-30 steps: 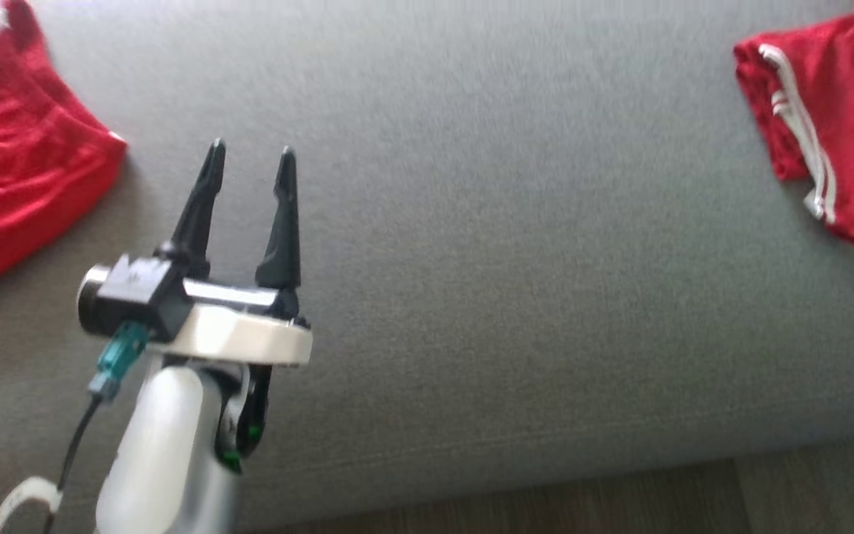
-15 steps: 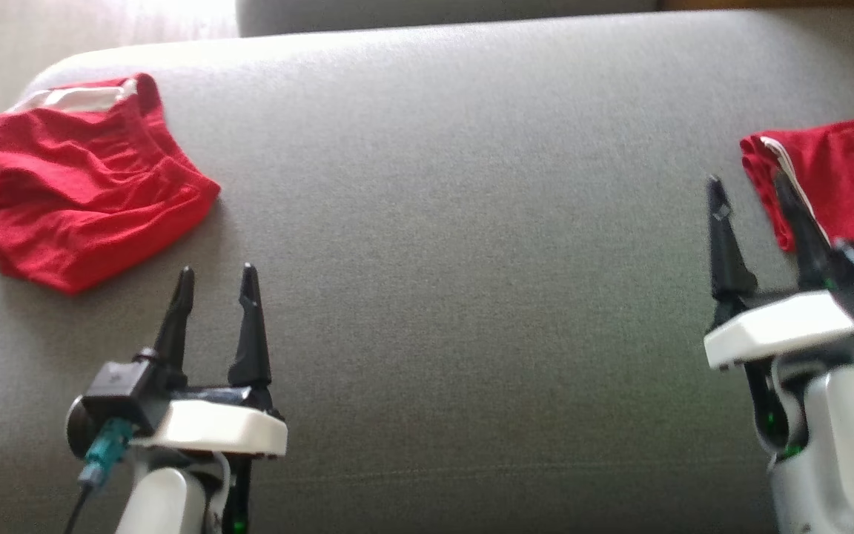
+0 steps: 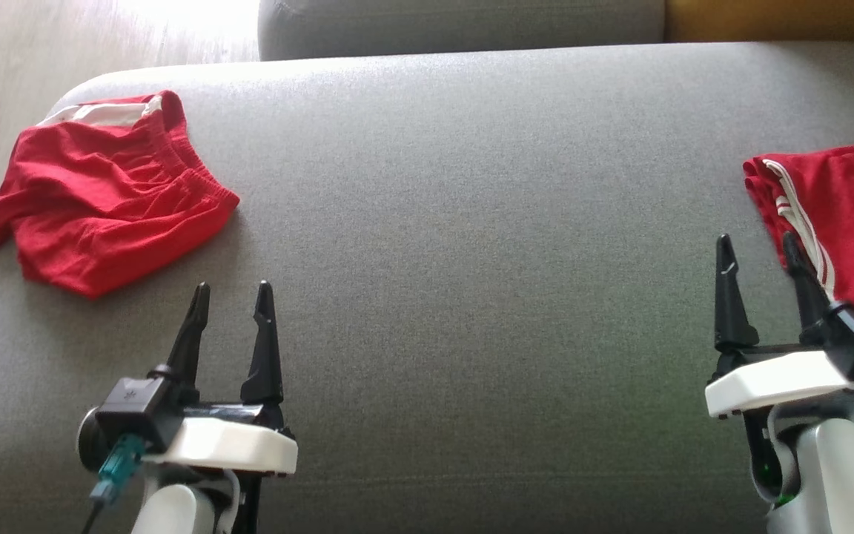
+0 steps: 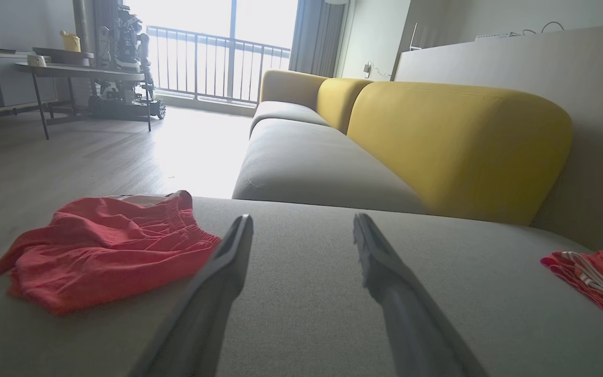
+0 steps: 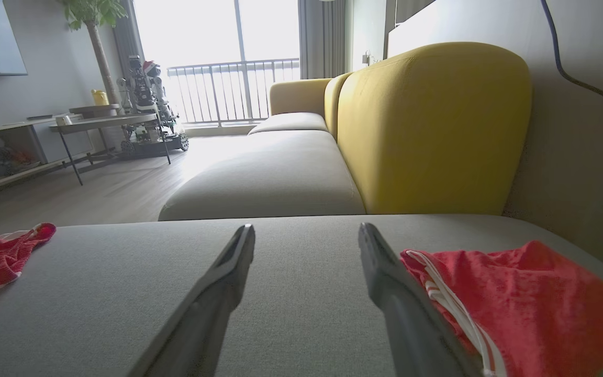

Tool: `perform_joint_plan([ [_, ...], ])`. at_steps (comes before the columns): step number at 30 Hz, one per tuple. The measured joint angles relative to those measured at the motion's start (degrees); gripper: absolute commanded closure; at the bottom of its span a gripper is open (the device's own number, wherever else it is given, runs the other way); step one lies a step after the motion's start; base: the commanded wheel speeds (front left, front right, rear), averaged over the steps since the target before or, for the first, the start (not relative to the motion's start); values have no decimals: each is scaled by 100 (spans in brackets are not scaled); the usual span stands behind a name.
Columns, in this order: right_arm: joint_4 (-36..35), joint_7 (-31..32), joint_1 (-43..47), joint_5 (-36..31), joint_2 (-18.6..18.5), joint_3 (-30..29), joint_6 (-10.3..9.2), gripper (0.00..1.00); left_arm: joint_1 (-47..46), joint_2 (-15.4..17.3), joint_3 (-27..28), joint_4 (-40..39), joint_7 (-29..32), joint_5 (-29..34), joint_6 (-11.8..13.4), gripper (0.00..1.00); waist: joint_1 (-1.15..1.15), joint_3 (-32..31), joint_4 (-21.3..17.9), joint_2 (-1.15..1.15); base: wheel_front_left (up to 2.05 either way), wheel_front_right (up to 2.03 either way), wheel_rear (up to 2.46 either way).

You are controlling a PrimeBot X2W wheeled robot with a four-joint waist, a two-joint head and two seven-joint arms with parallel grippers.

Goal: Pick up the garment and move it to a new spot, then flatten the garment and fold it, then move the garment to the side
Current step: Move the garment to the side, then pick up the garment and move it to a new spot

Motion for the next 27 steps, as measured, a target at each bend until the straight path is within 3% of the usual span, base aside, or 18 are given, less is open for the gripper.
perform_joint_plan([
  [27, 270, -48, -2, 208, 9, -111, 0, 0, 160, 2, -60, -2, 0, -13, 42, 0, 0, -29, 64, 0, 0, 0, 0],
])
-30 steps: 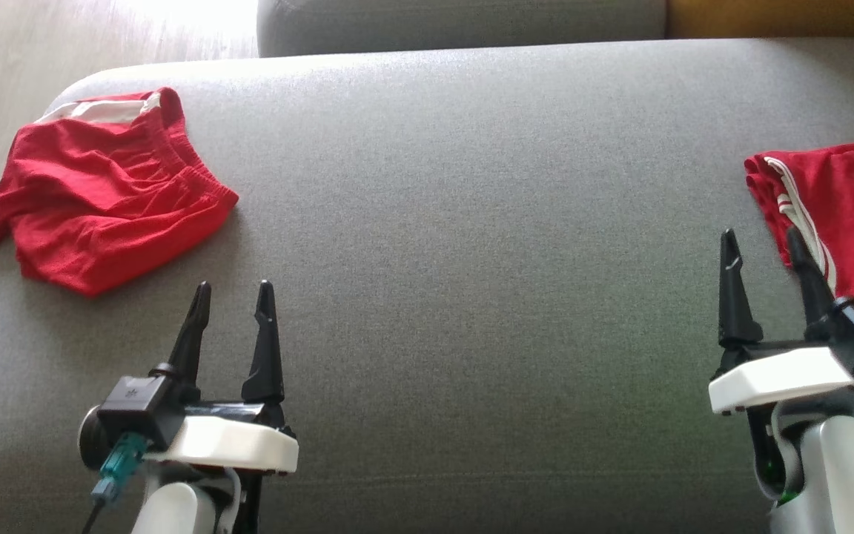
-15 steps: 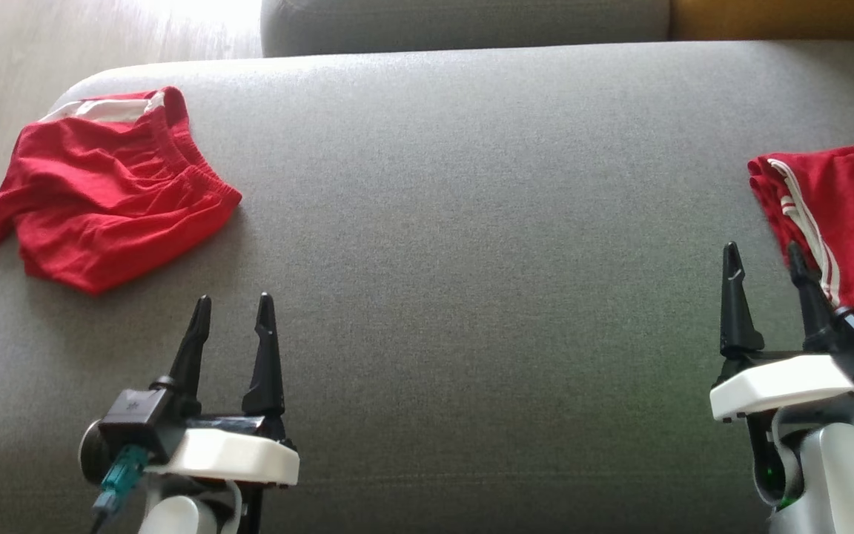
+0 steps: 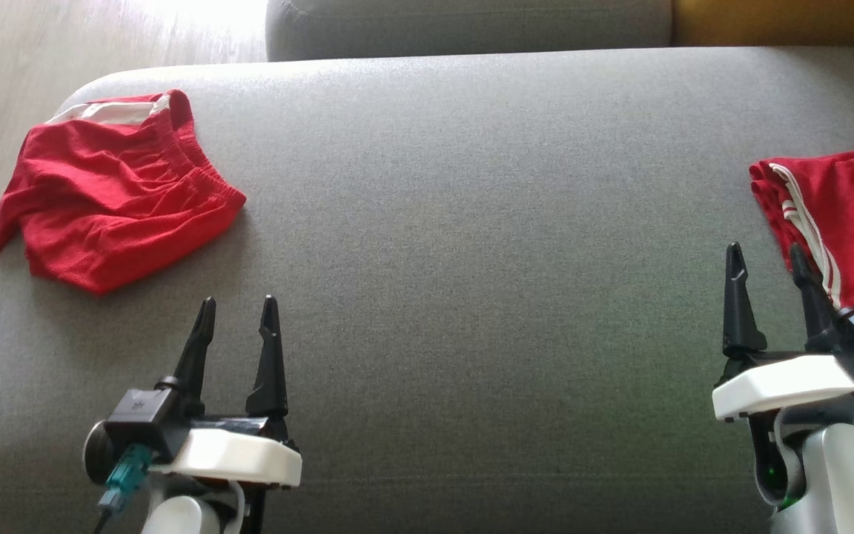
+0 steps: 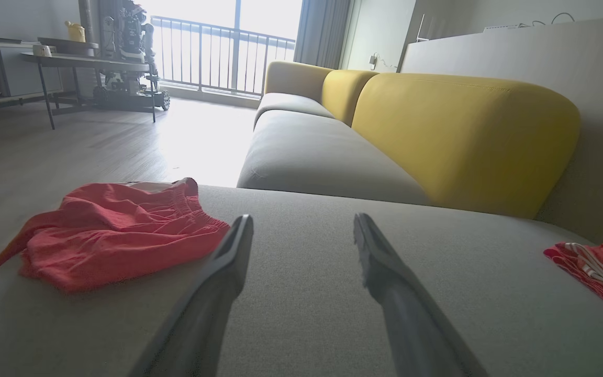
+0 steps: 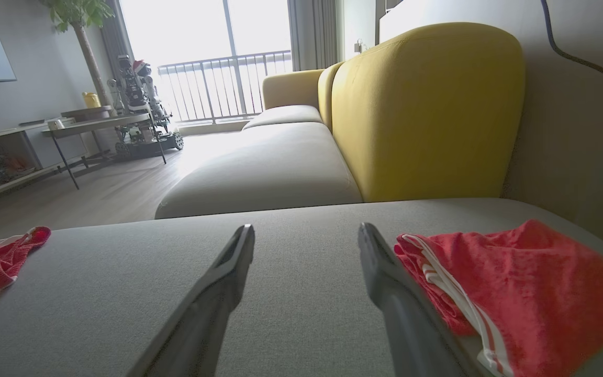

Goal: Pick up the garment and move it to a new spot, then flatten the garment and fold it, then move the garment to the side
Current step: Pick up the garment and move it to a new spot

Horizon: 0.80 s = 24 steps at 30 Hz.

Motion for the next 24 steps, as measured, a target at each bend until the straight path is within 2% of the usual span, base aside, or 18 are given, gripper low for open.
perform_joint_plan([
  [24, 170, 33, -8, 193, 0, -136, 0, 0, -35, 1, 0, 81, 0, 0, -46, 0, 0, 68, 30, 0, 0, 0, 0],
])
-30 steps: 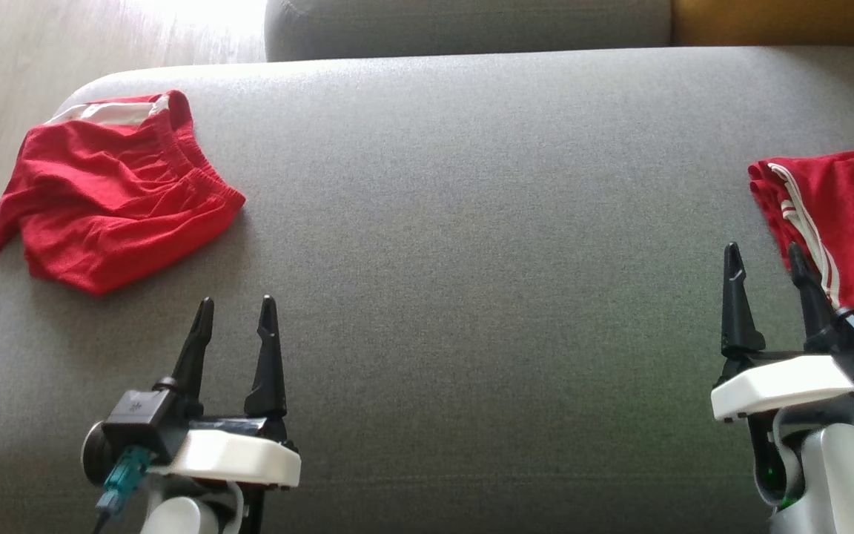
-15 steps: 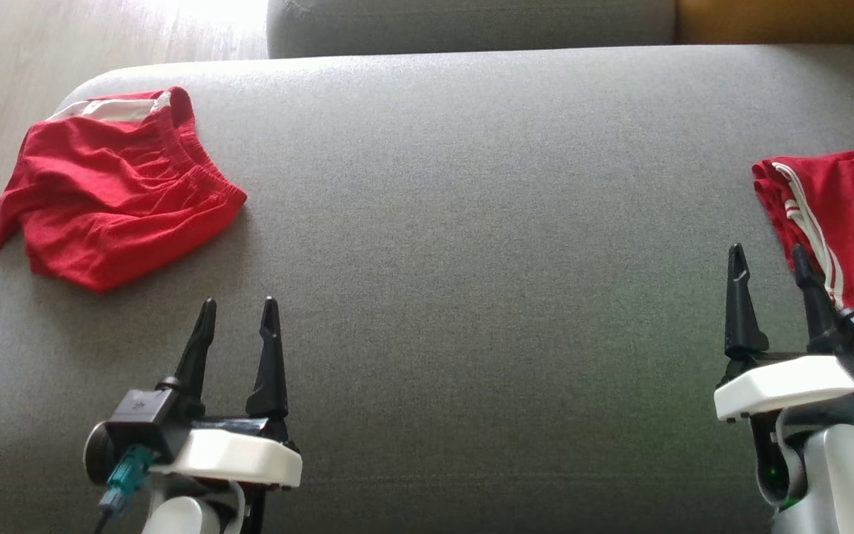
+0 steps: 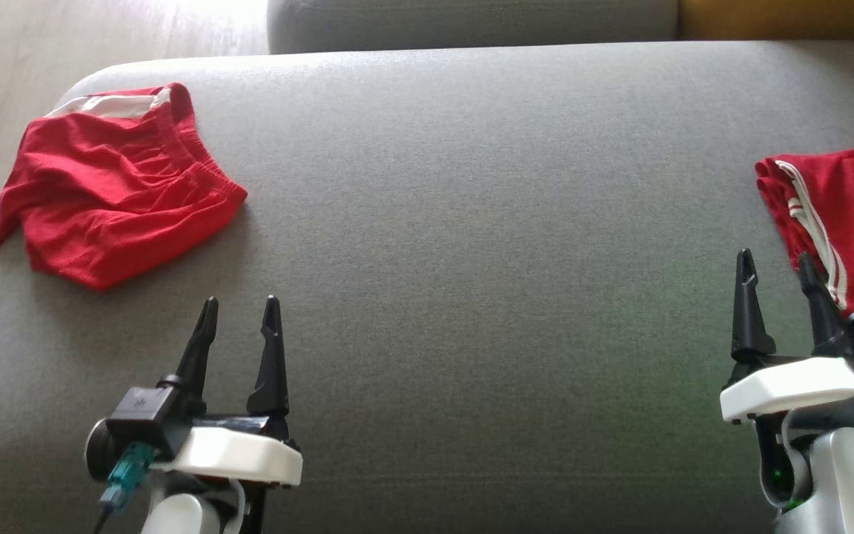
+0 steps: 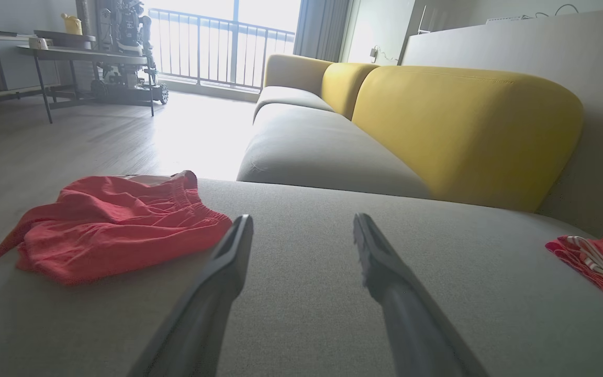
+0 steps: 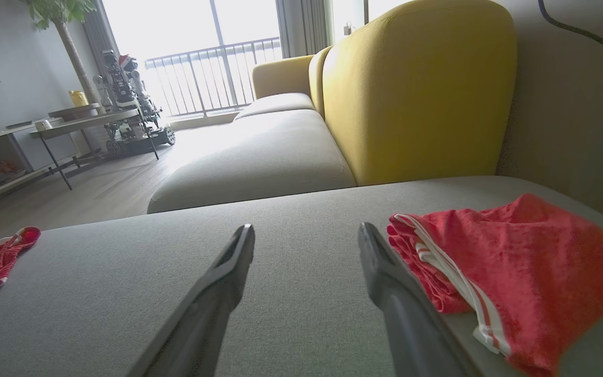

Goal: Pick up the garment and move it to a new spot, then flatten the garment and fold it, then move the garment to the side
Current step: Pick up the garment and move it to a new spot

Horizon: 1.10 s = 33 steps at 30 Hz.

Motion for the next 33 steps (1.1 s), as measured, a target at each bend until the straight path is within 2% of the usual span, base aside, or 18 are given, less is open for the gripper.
perform_joint_plan([
  [7, 14, 0, 10, 1, 1, 56, 0, 0, -77, -1, -32, 18, 0, 0, -1, 0, 0, -30, 249, 0, 0, 0, 0],
  [15, 14, 2, 41, 119, 3, 330, 0, 0, -44, -1, 8, 33, 0, 10, -3, 0, 0, -87, 1044, 0, 0, 0, 0],
  [24, 68, -5, 247, 355, 8, 782, 0, 0, 350, 14, 398, -19, 1, 102, -77, 0, 0, -307, 2006, 0, 0, 0, 0],
  [29, 67, -34, 262, 410, 9, 981, 0, 0, 447, 14, 508, -81, 1, 116, -100, 0, 0, -439, 2354, 0, 0, 0, 0],
  [33, 46, -58, 255, 387, 13, 1185, 0, 0, 453, 19, 538, -242, 0, 81, -30, 0, 0, -418, 2445, 0, 0, 0, 0],
])
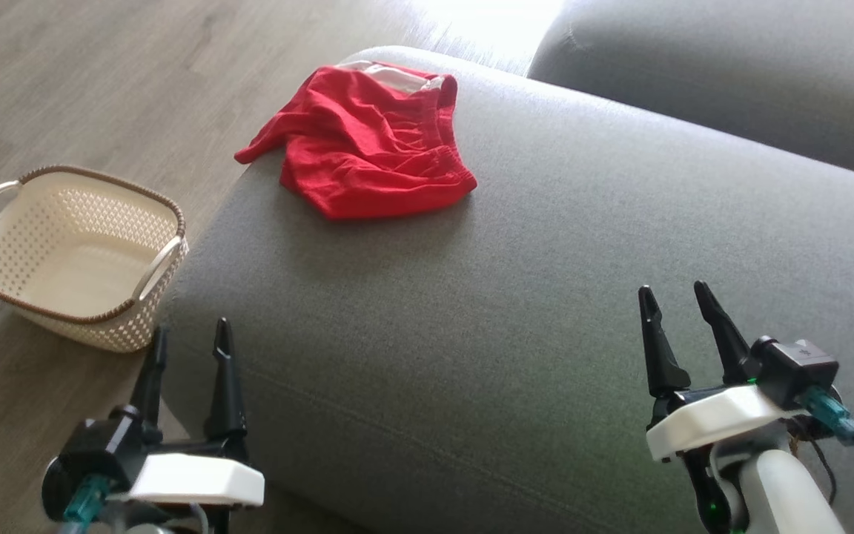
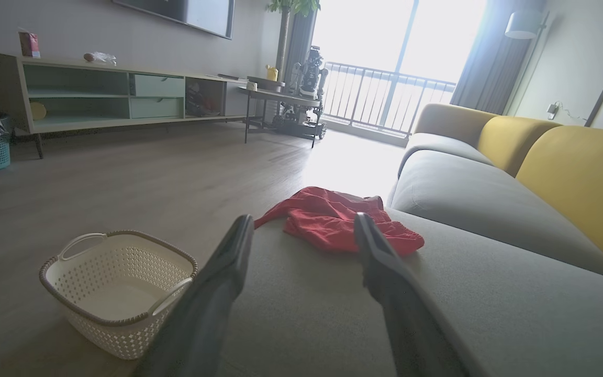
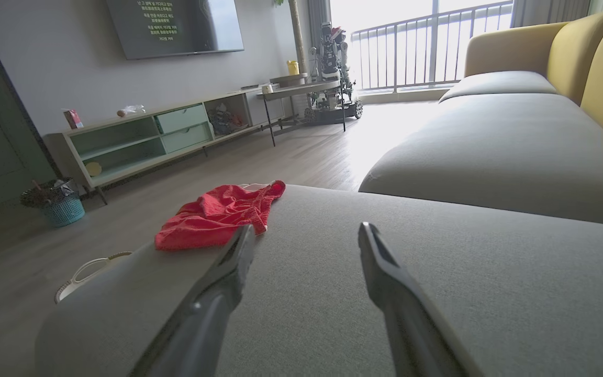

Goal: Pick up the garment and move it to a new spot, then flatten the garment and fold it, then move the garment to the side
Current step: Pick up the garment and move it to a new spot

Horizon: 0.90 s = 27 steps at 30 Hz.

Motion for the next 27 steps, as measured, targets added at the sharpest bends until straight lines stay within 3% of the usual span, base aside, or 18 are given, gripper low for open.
perform_joint_plan([
  [15, 132, 1, -21, -41, -1, 116, 0, 0, 196, 0, 12, -125, 0, -57, 112, 0, 0, 2, -8, 0, 0, 0, 0],
  [27, -79, 16, -16, -121, -1, -82, 0, 0, 100, 1, 249, 1, 0, -24, -31, 0, 0, 150, -68, 0, 0, 0, 0],
])
